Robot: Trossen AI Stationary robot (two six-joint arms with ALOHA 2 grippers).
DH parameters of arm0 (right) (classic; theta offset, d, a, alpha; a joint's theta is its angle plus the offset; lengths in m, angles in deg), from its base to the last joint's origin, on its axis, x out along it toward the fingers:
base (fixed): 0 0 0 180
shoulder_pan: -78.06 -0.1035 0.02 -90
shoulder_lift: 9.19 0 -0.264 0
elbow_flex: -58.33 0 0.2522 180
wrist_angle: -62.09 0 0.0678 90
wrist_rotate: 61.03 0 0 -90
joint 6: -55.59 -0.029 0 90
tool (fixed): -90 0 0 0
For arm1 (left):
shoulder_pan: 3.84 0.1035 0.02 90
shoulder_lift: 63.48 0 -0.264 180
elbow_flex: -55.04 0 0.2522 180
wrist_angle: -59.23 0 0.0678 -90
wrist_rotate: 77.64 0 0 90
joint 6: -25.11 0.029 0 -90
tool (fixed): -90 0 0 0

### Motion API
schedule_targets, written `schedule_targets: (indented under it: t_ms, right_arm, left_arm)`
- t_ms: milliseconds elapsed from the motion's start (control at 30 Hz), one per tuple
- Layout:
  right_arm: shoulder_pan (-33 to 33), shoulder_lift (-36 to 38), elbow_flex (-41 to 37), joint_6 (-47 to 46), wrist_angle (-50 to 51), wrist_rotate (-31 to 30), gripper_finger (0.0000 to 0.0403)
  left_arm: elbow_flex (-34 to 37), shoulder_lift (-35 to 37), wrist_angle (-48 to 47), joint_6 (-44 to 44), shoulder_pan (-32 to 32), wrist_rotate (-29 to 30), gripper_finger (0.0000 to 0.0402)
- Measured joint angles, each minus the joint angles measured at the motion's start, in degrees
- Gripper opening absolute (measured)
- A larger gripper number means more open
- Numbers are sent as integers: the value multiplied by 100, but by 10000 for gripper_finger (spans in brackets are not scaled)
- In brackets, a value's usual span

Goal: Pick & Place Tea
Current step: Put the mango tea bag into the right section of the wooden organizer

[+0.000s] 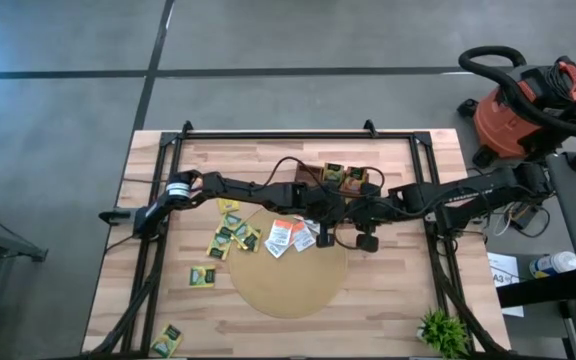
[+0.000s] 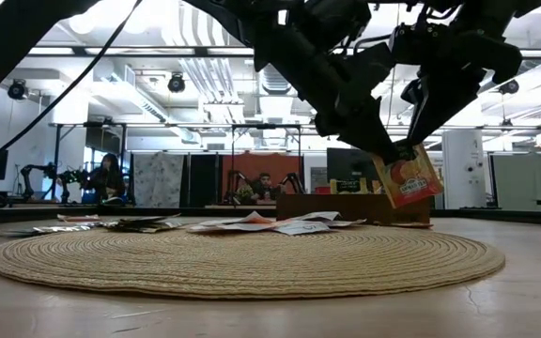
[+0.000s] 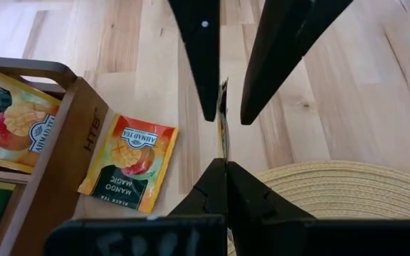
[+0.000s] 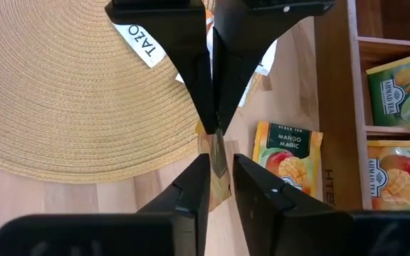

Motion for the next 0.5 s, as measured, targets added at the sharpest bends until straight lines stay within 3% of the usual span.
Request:
schedule_targets:
  t_ms: [300,500]
  right_arm:
    - [2,-2,-15,4,23,118,13]
    - [13,-2,-31,-24,39,151,8]
  left_arm:
    - [-2,1,21,-45,-9,2,0]
    - [-2,2,51,-106,-9,8,0]
